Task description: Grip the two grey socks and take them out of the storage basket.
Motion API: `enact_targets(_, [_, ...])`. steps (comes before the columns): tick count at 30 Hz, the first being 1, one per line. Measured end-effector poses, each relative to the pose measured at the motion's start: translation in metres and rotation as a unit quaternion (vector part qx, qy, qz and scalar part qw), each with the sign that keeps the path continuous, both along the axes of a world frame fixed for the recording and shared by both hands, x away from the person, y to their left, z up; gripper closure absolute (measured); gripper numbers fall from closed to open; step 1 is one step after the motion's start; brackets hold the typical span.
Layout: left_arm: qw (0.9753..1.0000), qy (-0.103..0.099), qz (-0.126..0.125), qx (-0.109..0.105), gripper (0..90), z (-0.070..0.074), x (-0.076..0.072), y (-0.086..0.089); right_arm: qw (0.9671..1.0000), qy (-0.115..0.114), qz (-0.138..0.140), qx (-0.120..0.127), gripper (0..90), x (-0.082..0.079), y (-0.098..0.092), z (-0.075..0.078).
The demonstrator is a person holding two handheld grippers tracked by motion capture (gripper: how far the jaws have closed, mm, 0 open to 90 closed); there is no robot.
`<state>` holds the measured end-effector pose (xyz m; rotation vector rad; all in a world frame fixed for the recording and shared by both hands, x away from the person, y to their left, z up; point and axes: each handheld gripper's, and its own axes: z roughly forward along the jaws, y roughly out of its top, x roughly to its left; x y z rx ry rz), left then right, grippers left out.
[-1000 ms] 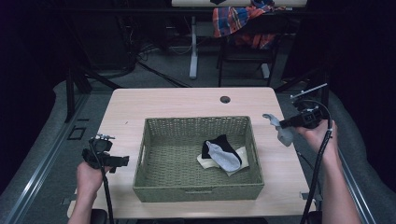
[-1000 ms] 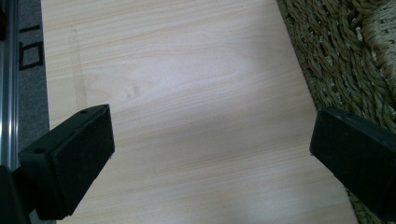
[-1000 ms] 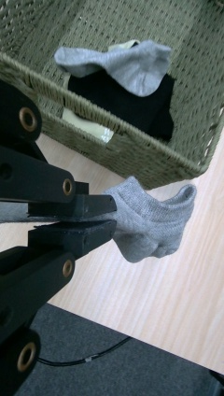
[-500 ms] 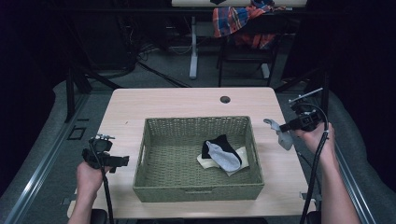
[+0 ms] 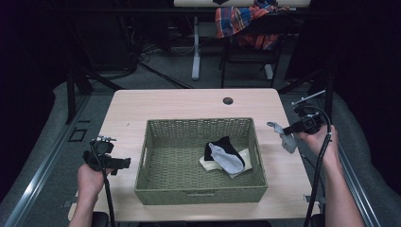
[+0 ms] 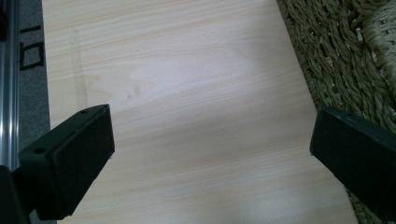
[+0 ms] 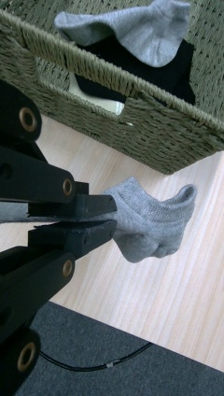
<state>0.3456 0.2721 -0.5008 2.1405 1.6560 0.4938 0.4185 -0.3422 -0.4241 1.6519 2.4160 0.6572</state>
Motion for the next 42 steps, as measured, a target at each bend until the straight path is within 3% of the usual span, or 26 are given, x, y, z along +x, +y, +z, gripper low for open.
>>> enact_targets(2, [1.0, 0.0, 0.0, 0.0, 0.0, 0.0, 0.0, 0.0, 1.0, -0.001, -0.003, 0.005, 86.4, 0.0, 0.0, -0.001])
enact_targets(19, [1.0, -0.003, 0.002, 0.0, 0.0, 0.0, 0.0, 0.0, 0.9992, 0.026, -0.002, -0.028, 86.4, 0.007, 0.007, -0.024])
enact_targets(26, [1.0, -0.002, 0.001, 0.0, 0.0, 0.0, 0.0, 0.0, 0.9976, 0.049, 0.005, -0.047, 86.4, 0.011, 0.01, -0.041])
enact_targets(29, [1.0, -0.002, 0.001, 0.0, 0.0, 0.0, 0.0, 0.0, 0.9968, 0.062, 0.007, -0.05, 86.4, 0.013, 0.015, -0.056])
enact_targets(36, [1.0, -0.002, 0.001, 0.0, 0.0, 0.0, 0.0, 0.0, 0.9954, 0.078, 0.012, -0.053, 85.2, 0.015, 0.016, -0.064])
enact_targets(38, [1.0, -0.003, 0.001, 0.0, 0.0, 0.001, 0.0, 0.0, 0.9965, 0.067, 0.014, -0.048, 68.3, 0.013, 0.015, -0.057])
enact_targets(40, [1.0, -0.003, 0.001, 0.0, 0.0, 0.001, 0.0, 0.0, 0.9972, 0.059, 0.008, -0.045, 64.1, 0.012, 0.015, -0.052])
enact_targets(42, [1.0, -0.002, 0.001, 0.0, 0.0, 0.001, 0.0, 0.0, 0.9982, 0.044, 0.009, -0.04, 54.3, 0.008, 0.017, -0.039])
